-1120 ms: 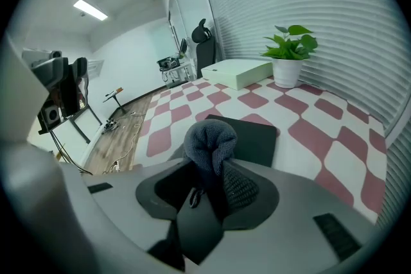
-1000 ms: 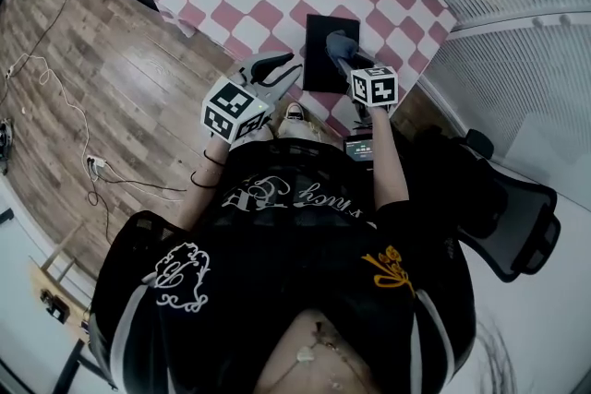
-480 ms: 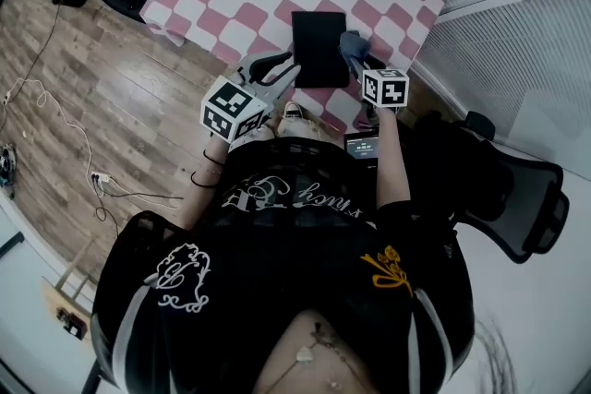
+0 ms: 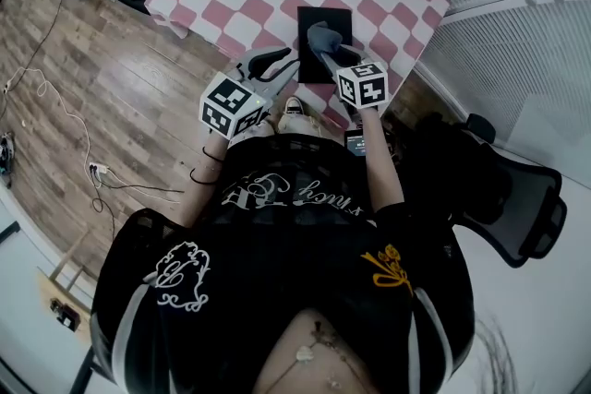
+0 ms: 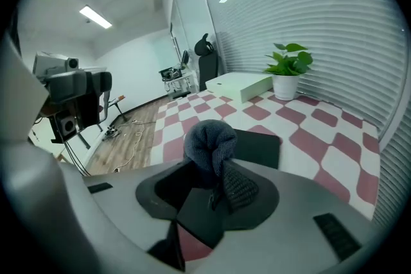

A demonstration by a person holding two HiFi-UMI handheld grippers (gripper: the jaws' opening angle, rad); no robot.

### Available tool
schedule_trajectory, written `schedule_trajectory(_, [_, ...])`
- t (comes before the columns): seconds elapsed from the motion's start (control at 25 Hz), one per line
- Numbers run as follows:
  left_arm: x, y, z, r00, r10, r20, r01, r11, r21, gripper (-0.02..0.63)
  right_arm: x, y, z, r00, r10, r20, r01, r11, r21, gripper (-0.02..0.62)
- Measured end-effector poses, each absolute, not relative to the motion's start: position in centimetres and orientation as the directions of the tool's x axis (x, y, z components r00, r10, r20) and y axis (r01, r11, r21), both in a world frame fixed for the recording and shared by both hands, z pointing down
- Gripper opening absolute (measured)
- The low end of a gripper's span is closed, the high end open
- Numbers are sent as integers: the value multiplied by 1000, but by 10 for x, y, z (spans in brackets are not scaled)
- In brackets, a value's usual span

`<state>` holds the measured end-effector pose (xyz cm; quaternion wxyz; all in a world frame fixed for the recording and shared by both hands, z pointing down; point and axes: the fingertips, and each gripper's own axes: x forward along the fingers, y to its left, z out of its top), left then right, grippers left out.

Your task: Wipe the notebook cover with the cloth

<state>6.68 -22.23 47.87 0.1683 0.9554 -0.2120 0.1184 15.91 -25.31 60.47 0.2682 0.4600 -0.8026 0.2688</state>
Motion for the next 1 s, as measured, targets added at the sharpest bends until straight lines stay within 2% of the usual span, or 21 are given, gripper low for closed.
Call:
schedule_trajectory(0.24, [56, -218, 479, 871, -390, 299, -469, -841, 271, 95, 101, -236, 618, -520, -498, 694, -807, 552, -208, 130])
schedule_trajectory(0.4, [50, -215, 480, 864, -403, 301, -482, -833, 271, 95, 90, -222, 632, -528, -451, 719, -789, 574, -220, 130])
schedule_trajectory(0.68, [47, -209, 482, 864, -400, 305, -482, -833, 273, 95, 114, -218, 640, -492, -467, 735, -823, 524, -218, 130])
schedule_trajectory(1.0, [60, -201, 482, 884, -358, 302, -439, -856, 273, 95, 176, -211, 639, -398, -538, 743, -899, 391, -198, 130])
